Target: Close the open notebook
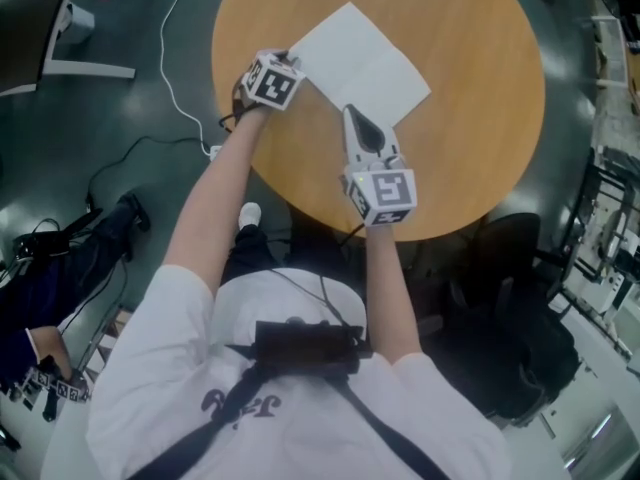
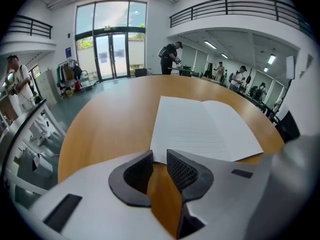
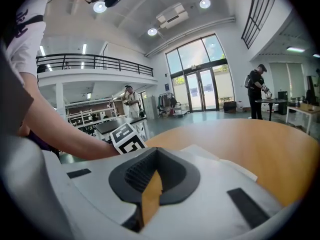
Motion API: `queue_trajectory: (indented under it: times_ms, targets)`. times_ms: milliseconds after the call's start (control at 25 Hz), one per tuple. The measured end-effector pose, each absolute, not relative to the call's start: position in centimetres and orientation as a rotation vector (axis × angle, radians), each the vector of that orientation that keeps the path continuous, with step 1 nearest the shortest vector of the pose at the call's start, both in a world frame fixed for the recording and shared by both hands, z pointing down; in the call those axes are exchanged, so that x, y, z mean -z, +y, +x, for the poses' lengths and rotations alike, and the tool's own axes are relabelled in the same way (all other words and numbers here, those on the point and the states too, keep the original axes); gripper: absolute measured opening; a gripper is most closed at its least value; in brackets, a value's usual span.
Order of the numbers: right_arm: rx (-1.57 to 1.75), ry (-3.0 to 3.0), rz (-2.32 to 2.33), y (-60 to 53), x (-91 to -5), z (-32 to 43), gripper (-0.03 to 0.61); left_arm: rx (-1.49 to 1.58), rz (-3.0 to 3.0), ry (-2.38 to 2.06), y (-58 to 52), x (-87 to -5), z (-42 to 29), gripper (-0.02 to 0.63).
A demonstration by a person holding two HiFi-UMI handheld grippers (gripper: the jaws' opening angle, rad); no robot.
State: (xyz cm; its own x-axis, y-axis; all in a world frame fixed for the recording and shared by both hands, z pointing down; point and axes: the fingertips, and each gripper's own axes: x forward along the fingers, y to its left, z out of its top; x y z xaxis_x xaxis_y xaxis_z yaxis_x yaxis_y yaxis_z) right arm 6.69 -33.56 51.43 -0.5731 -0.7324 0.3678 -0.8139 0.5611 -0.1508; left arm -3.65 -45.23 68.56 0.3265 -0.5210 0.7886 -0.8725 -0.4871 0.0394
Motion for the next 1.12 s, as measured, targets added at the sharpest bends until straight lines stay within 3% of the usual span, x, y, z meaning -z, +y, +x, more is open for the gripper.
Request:
queue_trajectory:
  times_ms: [520, 1120]
  targets:
    - [-0.479, -2.510, 1.379, -29.9, -51.3, 6.7, 0.020, -0.888, 2.054, -1.200, -39.5, -68.6, -3.2, 0.029]
    - [-0.471, -2.507, 1.497, -23.5, -49.5, 5.8, 0.020, -0.566, 2.031, -1.375, -29.4, -64.2, -7.6, 0.025]
